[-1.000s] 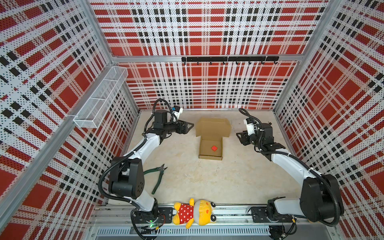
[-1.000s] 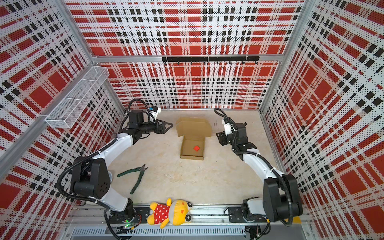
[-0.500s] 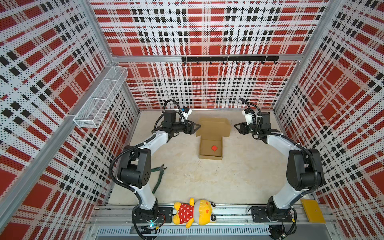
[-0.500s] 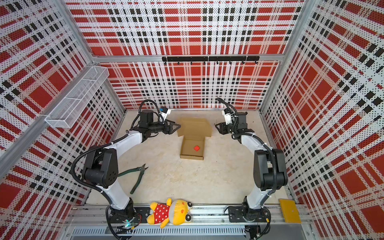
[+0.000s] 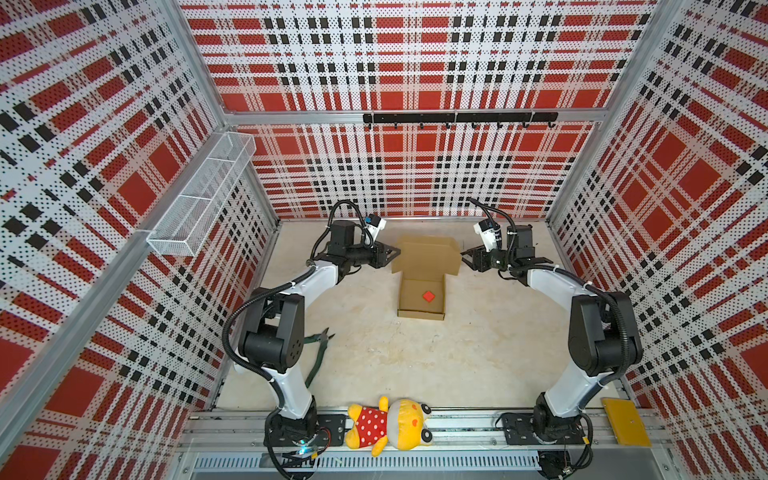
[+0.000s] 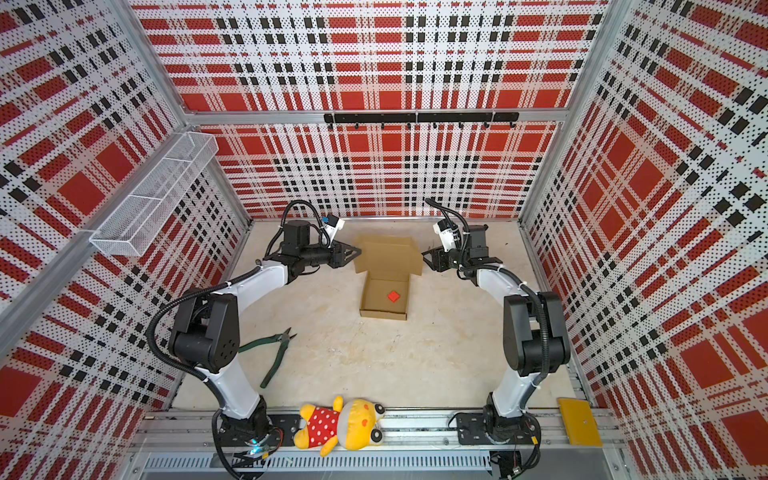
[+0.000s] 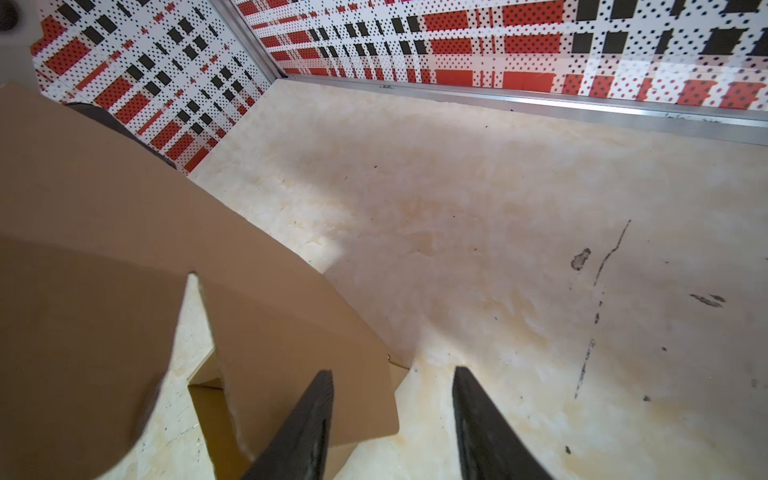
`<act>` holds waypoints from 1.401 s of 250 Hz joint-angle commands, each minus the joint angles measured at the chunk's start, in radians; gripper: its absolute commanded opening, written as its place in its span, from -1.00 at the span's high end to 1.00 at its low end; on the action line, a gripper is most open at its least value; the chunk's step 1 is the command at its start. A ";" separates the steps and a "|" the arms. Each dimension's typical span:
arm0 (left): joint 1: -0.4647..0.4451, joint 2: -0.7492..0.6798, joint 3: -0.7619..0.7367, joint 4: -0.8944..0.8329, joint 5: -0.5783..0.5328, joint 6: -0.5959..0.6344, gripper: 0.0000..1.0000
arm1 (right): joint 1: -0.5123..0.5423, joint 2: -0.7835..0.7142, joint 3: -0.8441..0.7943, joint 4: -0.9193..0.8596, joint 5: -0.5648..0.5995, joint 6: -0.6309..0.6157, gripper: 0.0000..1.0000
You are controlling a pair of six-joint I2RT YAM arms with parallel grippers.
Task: Fold the paper box
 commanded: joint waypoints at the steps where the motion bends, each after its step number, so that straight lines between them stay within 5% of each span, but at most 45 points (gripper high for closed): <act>1: -0.006 -0.034 0.002 0.019 -0.003 -0.012 0.32 | 0.021 -0.035 -0.037 0.028 -0.021 -0.033 0.02; 100: -0.019 -0.058 -0.023 0.016 -0.010 -0.007 0.63 | 0.097 -0.150 -0.169 0.074 0.014 0.015 0.01; 222: -0.042 -0.023 -0.032 0.017 -0.017 0.004 0.48 | 0.109 -0.316 -0.362 0.107 -0.001 0.004 -0.02; 350: -0.060 -0.046 -0.054 0.017 -0.044 0.007 0.73 | 0.132 -0.346 -0.458 0.190 -0.065 -0.013 -0.06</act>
